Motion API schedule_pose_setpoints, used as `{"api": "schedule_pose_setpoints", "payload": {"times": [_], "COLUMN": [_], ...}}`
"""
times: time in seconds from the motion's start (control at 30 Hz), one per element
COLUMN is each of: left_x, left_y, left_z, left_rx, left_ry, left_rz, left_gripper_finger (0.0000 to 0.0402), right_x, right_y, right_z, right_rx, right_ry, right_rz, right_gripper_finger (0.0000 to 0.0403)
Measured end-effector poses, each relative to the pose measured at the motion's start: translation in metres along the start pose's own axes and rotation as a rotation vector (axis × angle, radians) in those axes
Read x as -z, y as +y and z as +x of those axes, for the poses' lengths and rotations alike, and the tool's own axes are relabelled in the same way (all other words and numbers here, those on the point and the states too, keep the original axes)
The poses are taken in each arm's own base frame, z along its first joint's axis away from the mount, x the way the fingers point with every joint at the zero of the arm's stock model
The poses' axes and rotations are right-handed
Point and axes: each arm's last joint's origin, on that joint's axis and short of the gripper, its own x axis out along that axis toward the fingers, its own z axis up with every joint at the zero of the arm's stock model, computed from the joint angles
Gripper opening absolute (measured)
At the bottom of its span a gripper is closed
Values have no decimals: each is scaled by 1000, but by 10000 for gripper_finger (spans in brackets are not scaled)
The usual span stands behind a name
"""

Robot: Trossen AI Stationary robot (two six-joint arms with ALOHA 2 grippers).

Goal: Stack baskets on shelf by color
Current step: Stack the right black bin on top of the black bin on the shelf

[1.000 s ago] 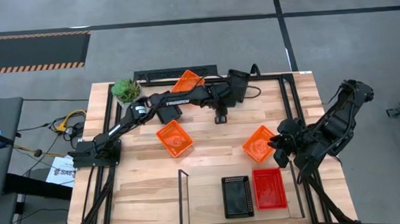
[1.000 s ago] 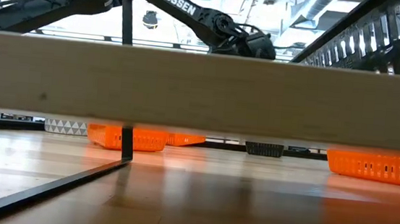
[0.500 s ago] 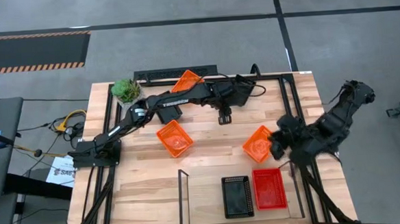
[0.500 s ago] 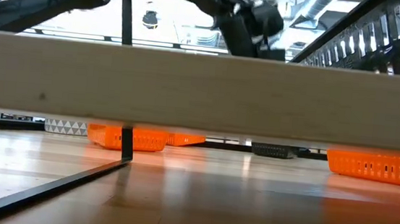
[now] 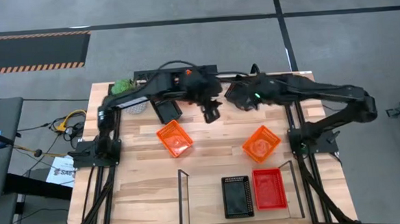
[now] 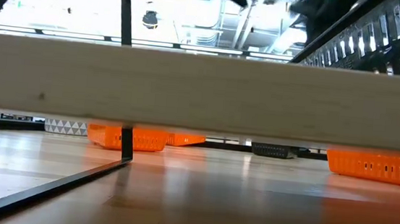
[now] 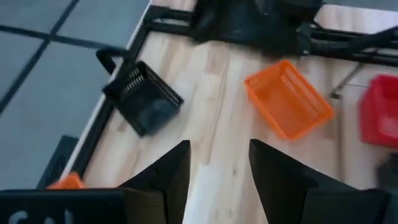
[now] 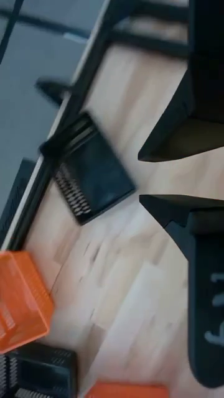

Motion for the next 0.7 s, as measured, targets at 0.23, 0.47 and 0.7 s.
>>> {"api": "schedule_pose_setpoints", "payload": {"times": [0.23, 0.47, 0.7], "left_x": [6, 19, 27], "left_y": [-17, -37, -52], "left_z": [-60, -85, -89], "left_rx": [-22, -113, -126], "left_ry": [-33, 1, 38], "left_rz": [-35, -29, -3], "left_gripper_finger": [152, 152, 152], "right_x": [-9, 1, 13], "right_y": [4, 16, 37], "right_z": [96, 161, 188], "right_rx": [73, 177, 141], "right_ry": [117, 229, 332], "right_rz": [-47, -88, -128], "right_gripper_finger": [118, 118, 118]}}
